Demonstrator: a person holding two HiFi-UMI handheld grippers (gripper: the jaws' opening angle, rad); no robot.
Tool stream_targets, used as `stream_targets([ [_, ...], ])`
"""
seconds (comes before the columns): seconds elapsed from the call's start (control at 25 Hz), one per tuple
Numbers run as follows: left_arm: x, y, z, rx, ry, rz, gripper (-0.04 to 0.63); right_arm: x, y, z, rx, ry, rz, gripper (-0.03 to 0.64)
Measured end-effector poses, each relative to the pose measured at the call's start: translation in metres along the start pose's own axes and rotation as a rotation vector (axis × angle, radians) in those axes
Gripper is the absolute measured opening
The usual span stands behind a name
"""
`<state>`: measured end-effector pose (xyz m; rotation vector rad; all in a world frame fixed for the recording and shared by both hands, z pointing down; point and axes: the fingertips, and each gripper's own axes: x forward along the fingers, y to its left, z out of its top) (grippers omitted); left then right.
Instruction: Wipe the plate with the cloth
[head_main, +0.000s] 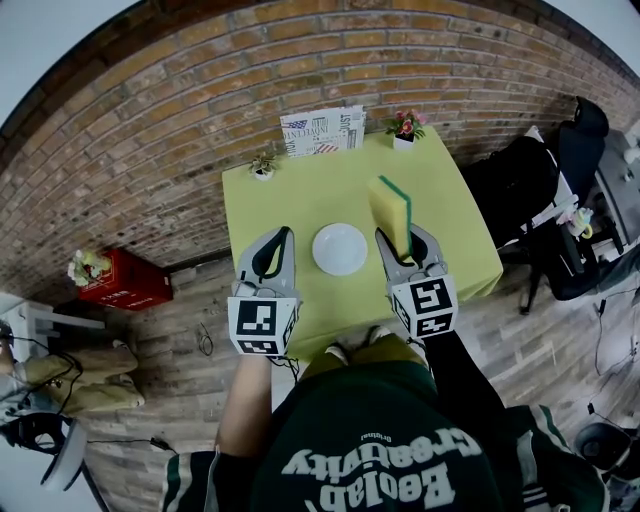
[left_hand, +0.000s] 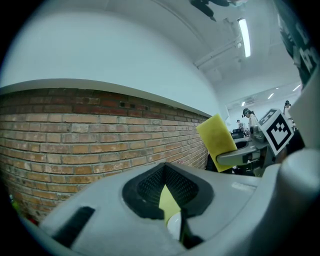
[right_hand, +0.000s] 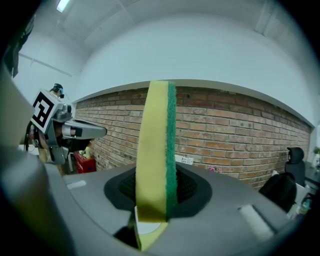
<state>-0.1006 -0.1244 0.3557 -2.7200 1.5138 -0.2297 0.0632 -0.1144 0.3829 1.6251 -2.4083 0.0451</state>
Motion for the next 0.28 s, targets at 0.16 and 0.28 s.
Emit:
stream_targets([
  [0.16,0.0007,0.0012,-0.0013,-0.004,-0.002,0.002,0.008,0.0007,0.0,-0.0021,0.004,0.003,-0.001,0.127],
  [0.28,0.0017,0.0011,-0.0015,-0.008,-0.002,0.002,0.006,0.0007,-0.0007,-0.0018,0.01,0.0,0.0,0.127],
])
